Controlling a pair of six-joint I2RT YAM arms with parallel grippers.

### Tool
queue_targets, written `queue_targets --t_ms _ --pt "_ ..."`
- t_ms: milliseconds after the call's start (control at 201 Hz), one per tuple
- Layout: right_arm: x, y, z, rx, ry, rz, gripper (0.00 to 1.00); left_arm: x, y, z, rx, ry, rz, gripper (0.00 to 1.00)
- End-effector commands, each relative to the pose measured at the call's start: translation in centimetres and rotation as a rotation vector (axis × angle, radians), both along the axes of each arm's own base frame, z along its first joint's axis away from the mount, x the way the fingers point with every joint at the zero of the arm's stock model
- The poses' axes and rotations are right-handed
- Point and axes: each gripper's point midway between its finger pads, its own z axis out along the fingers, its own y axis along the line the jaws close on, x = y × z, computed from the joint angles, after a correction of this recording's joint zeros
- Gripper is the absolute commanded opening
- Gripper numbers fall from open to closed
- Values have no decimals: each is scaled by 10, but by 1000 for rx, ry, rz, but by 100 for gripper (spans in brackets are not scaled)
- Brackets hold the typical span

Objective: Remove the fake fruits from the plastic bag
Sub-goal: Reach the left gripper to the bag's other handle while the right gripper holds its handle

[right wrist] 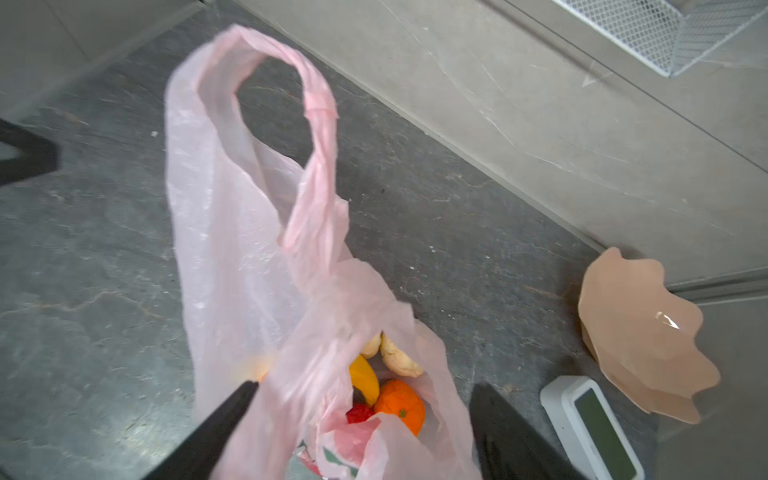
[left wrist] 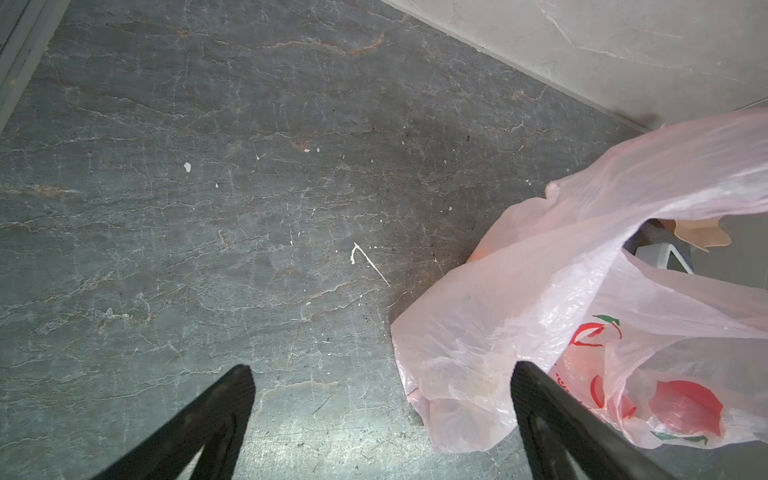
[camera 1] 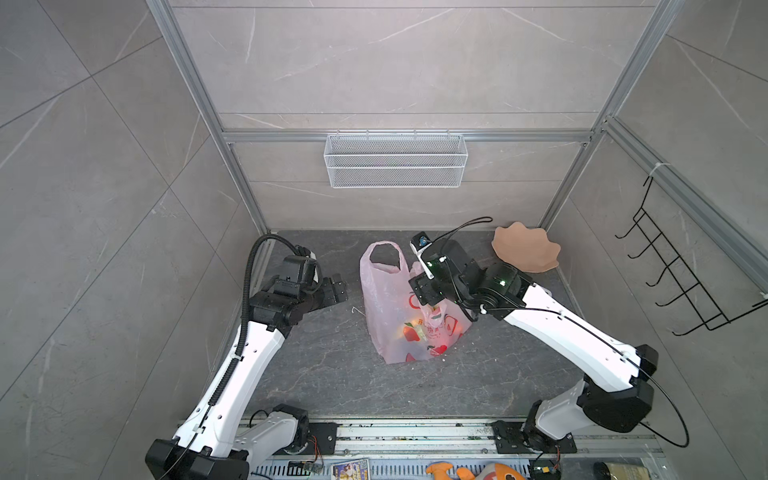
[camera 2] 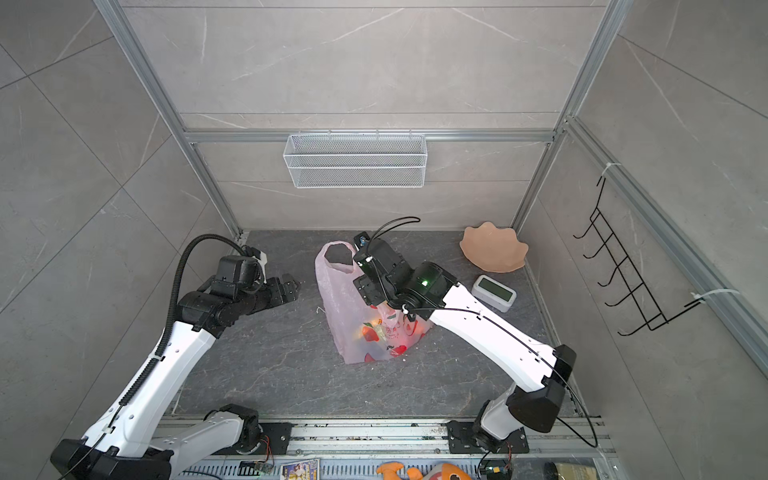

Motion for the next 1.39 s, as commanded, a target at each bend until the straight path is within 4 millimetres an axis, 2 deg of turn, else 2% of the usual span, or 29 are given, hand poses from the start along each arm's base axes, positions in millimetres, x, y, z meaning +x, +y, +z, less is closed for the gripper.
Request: queue_targets --t_ms 0,139,204,294,398,598,747,866,986,1091,1170,1250,1315,1389 --pt "12 -19 16 51 -45 -108 68 1 -14 22 -24 -25 -9 98" --pt "19 -21 15 155 -18 -143 38 5 -54 55 -87 -62 -65 94" --pt "21 -20 11 192 -3 -151 30 5 -78 71 -115 -81 -97 93" --pt "20 -17 6 222 9 -152 25 6 -113 89 -148 -105 -145 92" --pt "20 -18 1 239 16 -165 19 12 -147 97 -189 -114 -176 92" --pt "17 -19 -1 268 13 -160 15 35 -171 98 -201 -114 -147 89" --pt "16 -24 0 276 3 -169 12 53 -168 93 -132 -114 -76 88" --pt "15 -28 3 285 -10 -177 11 66 -162 90 -104 -138 -6 81" --pt "17 -36 4 299 -23 -208 8 80 -166 87 -85 -146 7 66" --pt "27 -57 6 333 -13 -317 2 90 -169 87 -80 -131 -10 40" --pt "37 -71 10 383 8 -380 0 95 -162 97 -69 -149 -21 18" --pt "48 -84 16 448 26 -436 0 105 -143 116 -71 -174 -15 0" --pt "58 -98 21 496 44 -492 0 114 -119 141 -85 -221 1 0" --pt "72 -126 24 558 63 -593 0 123 -89 176 -124 -296 12 0"
